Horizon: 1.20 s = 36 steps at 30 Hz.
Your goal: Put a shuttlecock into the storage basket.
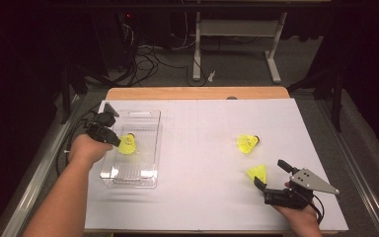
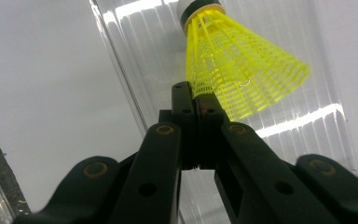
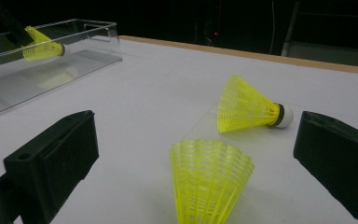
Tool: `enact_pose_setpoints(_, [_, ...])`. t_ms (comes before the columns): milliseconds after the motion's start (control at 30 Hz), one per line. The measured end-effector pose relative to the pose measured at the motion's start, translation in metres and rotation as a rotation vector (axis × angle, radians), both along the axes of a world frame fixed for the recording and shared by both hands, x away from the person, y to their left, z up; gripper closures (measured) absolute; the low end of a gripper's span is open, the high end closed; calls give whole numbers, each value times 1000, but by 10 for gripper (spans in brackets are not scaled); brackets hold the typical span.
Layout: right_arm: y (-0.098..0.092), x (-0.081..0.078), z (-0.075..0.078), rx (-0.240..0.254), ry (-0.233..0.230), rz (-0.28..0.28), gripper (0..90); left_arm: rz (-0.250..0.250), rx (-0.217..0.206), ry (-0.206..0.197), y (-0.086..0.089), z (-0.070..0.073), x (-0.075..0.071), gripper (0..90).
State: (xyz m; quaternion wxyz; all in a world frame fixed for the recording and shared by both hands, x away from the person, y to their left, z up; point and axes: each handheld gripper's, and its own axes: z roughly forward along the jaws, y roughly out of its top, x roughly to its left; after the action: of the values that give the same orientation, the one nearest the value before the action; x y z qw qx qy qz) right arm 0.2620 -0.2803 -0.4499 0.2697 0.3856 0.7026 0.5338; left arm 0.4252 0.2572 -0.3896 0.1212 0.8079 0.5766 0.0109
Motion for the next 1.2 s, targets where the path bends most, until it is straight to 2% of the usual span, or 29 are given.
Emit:
enact_pose_setpoints(333, [0,0,0,-2,1,0,6,12,-2,-2,2,-8,-1,891])
enact_pose_setpoints(400, [0,0,0,-3,2,1,6,8,-3,7,2,-9,-1,890])
enact_pose_setpoints(833, [1,0,0,-2,3,3,6,5,-6,9,1,-10,-3,880])
enact_pose_setpoints(1200, [1,0,0,-1,5,4,6,-13,-30,20,0,-9,-4,778])
